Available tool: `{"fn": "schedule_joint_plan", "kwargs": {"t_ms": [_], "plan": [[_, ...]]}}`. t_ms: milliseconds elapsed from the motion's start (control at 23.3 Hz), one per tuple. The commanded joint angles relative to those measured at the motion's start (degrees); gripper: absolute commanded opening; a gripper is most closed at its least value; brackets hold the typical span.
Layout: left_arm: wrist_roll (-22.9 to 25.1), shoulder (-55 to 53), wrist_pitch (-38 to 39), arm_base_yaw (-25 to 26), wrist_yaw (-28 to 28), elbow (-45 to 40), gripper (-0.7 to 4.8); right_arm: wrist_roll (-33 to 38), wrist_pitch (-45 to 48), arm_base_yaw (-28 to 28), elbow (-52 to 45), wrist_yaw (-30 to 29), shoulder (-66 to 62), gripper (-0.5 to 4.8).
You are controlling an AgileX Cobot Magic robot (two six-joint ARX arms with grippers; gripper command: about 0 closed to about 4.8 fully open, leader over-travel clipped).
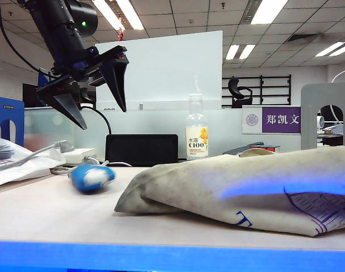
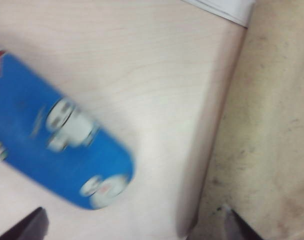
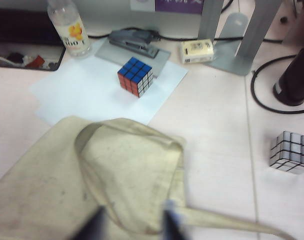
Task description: Take the glasses case out of the canvas bag and put it on the table.
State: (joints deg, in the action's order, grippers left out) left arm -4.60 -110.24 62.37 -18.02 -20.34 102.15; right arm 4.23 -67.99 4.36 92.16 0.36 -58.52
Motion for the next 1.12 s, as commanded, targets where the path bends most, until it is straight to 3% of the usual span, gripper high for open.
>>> {"fn": "schedule_joint_plan", "kwargs": {"t_ms": [43, 129, 172, 258, 386, 429, 558, 773, 944, 1116], "plan": [[-2.19, 1.97, -4.92, -0.11, -2.64, 0.17, 4.79, 0.07, 1.14, -0.02, 0.24, -5.99, 1.07, 3.16], [-5.42, 4.39, -10.19, -0.09, -2.75, 0.17, 4.79, 0.04, 2.01, -0.02, 0.24, -8.26, 1.99, 3.19], [-7.04, 5.77, -12.83, -0.09, -2.38, 0.17, 4.51, 0.02, 2.67, -0.02, 0.22, -8.17, 3.15, 3.17], [-10.51, 9.42, -18.16, -0.09, 0.31, 0.17, 3.04, -1.27, 4.59, -0.02, 0.22, -8.17, 5.77, 2.74], [-10.29, 15.34, -24.57, -0.09, 3.02, 0.17, 0.81, -1.27, 8.37, -0.07, 0.22, -7.76, 11.43, 1.48], [-9.66, 17.33, -25.83, -0.09, 4.42, 0.17, 0.45, -1.29, 9.49, -0.09, 0.22, -7.26, 13.49, 1.19], [-4.81, 23.85, -28.81, -0.09, 10.29, 0.17, 0.34, -1.27, 11.65, -0.07, 0.22, -2.08, 20.22, -0.11], [3.19, 32.46, -29.00, 0.09, 16.94, 0.15, 0.34, -0.96, 13.03, -0.04, -1.36, -0.04, 30.47, -0.05], [3.85, 37.38, -29.18, 0.39, 17.77, -1.14, 0.34, -0.76, 13.73, -0.04, -7.19, 1.01, 36.89, -0.05], [5.57, 44.59, -31.34, 0.39, 19.28, -9.55, 0.34, 3.67, 13.57, -0.02, -18.21, 1.01, 42.99, -0.05]]}}
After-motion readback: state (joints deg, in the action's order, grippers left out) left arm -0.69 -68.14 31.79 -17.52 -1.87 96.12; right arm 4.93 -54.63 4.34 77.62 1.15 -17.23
